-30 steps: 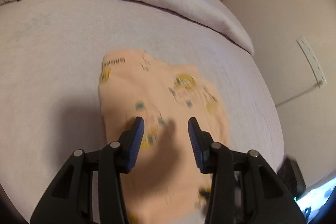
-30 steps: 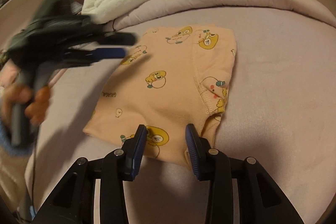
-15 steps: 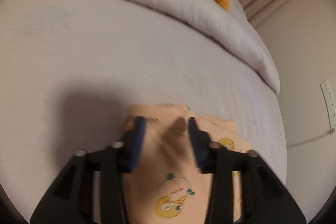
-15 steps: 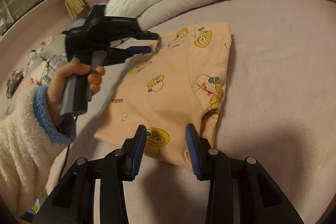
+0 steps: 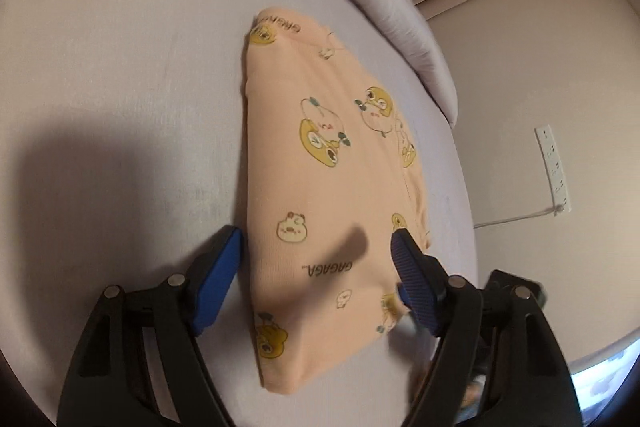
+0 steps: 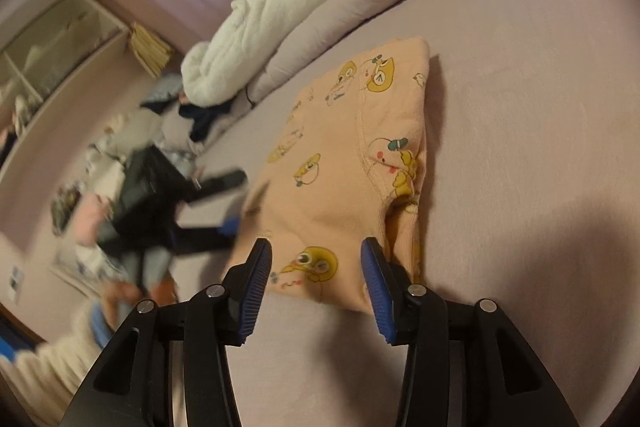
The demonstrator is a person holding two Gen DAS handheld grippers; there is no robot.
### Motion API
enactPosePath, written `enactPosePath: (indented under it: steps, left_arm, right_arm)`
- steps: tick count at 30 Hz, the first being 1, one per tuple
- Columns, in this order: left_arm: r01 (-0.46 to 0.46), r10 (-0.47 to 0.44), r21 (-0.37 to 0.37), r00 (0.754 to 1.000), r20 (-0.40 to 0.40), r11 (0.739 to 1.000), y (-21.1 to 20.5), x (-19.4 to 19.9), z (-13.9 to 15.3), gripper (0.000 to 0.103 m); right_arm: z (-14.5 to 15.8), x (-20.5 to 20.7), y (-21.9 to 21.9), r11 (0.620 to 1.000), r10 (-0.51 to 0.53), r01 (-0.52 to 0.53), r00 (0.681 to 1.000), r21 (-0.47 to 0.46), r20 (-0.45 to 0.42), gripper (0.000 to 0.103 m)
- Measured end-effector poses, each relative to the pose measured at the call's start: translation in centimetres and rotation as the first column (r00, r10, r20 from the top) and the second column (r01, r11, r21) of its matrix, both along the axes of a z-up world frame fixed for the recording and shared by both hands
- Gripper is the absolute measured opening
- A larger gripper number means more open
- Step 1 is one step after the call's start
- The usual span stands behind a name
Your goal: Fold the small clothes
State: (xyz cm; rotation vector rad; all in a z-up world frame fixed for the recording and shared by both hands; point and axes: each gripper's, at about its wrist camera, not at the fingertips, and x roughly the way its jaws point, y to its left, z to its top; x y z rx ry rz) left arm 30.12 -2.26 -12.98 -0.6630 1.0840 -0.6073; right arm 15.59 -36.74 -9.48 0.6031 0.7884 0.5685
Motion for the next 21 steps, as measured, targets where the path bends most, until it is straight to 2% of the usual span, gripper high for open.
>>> enactPosePath:
  steps: [3, 5, 10, 12, 14, 17, 21]
  left_arm:
    - [0.01, -0.01, -0.02, 1.0, -0.015, 1.0, -0.2, -0.6, 0.2, 0.076]
    - [0.023, -0.023, -0.009, 1.0, -0.009, 1.0, -0.6, -0.8, 0.2, 0.076]
    - [0.027, -0.028, -0.032, 0.999, -0.016, 0.999, -0.6, 0.0, 0.0, 0.076]
    - [0.032, -0.033, -0.039, 0.999, -0.025, 0.999, -0.5, 0.4, -0.2, 0.076]
    - [0.035, -0.036, -0.034, 0.999, -0.03, 0.999, -0.6, 0.8, -0.2, 0.076]
    - [0.045, -0.046, -0.023, 0.998, -0.03, 0.999, -0.6, 1.2, -0.2, 0.076]
    - [0.06, -0.06, -0.013, 0.998, -0.029, 0.998, -1.1, 1.8, -0.2, 0.076]
  right_arm:
    - [0.5, -1.4, -0.7, 0.998, -0.035, 0.034, 0.999, 0.055, 0.011, 0.049]
    - [0.3, -1.6, -1.5, 0.992, -0.075, 0.075, 0.997, 0.101, -0.001, 0.055]
    - [-0.5, 1.1, -3.8, 0.968, -0.205, 0.221, 0.97, 0.12, -0.133, 0.055]
    - [-0.7, 2.2, -4.3, 0.96, -0.219, 0.24, 0.965, 0.147, -0.143, 0.055]
    - [-0.9, 4.0, -4.0, 0.962, -0.211, 0.235, 0.962, 0.139, -0.172, 0.055]
    - [-1.3, 7.6, -2.3, 0.981, -0.142, 0.168, 0.964, 0.099, -0.224, 0.055]
    - [-1.8, 10.6, -0.9, 0.982, -0.086, 0.127, 0.96, 0.143, -0.268, 0.055]
